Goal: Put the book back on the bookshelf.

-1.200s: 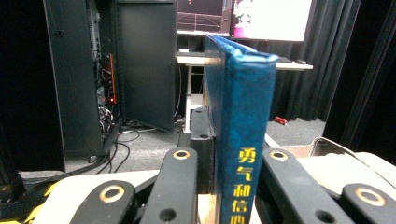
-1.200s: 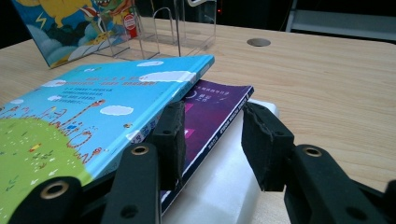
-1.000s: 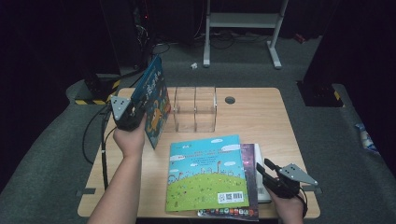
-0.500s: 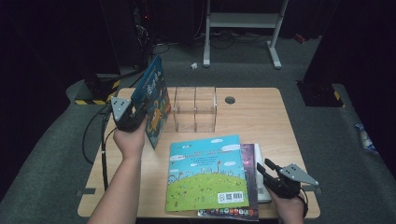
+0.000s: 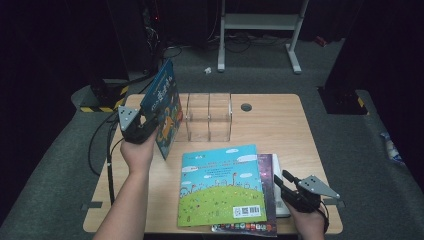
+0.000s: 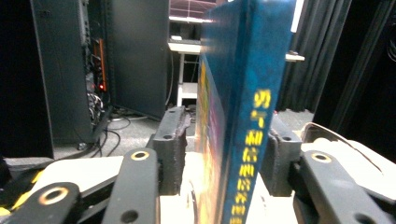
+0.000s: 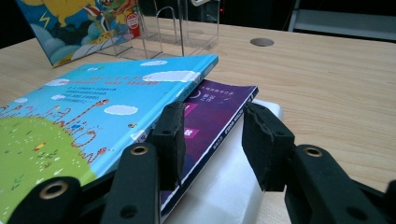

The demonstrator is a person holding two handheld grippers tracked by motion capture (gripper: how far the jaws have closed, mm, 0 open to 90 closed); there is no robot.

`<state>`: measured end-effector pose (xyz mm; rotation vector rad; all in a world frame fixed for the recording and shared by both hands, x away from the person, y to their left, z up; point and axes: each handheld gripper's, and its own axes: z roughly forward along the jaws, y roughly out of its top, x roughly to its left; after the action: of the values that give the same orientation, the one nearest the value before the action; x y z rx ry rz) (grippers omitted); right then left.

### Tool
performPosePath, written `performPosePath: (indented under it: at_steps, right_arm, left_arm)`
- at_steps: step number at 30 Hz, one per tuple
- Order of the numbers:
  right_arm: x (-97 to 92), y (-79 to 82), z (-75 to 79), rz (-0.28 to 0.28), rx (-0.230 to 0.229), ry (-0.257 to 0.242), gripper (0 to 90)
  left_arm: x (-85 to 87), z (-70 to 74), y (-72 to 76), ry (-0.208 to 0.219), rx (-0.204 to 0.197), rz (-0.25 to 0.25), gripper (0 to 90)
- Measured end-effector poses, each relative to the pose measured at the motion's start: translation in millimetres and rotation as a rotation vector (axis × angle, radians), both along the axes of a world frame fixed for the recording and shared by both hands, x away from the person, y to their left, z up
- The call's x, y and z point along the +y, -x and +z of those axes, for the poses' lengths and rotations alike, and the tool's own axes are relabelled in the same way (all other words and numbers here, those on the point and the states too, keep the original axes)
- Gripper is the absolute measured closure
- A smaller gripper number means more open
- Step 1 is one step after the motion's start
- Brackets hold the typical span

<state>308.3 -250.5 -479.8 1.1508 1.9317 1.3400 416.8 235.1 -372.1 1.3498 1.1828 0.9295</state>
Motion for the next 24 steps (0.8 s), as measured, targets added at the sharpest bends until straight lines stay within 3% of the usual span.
performPosePath:
  at_steps: [12, 24]
  right_arm:
    - [1.7, 0.4, -0.1, 0.007, 0.002, 0.005, 58.9]
    - [3.0, 0.2, -0.8, 0.015, 0.007, 0.011, 58.6]
  left_arm:
    - [8.1, -10.5, 12.9, 0.035, 0.042, -0.059, 44.1]
    - [17.1, -29.5, 31.2, 0.038, 0.077, -0.092, 39.1]
